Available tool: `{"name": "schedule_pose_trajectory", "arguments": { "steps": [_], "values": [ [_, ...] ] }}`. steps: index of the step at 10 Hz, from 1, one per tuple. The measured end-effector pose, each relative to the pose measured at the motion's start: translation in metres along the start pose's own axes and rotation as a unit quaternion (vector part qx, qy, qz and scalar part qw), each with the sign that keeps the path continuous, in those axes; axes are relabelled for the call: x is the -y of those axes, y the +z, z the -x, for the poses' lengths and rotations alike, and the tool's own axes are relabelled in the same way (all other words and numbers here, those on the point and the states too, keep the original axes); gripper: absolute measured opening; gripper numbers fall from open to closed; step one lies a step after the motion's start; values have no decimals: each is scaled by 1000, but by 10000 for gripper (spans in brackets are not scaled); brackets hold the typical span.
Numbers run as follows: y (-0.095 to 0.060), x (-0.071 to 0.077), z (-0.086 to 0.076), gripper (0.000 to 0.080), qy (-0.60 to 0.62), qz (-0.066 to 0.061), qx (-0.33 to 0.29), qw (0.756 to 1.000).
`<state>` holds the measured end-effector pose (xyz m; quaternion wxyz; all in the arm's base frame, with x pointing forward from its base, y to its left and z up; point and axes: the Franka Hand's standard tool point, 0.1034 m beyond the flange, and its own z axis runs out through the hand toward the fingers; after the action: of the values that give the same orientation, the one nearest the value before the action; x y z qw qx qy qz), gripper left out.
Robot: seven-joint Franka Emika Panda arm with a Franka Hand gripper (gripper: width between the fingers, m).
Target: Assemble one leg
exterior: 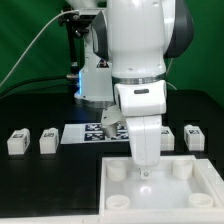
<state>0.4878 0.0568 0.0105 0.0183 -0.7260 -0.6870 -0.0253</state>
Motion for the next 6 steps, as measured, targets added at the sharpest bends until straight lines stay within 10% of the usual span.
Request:
{"name": "schedule_pose_trajectory", "arguments": {
  "steps": [3,6],
  "values": [
    [-2,0,0,649,5,2,0,1000],
    [-37,16,-23,649,76,13,15,997]
  ]
}}
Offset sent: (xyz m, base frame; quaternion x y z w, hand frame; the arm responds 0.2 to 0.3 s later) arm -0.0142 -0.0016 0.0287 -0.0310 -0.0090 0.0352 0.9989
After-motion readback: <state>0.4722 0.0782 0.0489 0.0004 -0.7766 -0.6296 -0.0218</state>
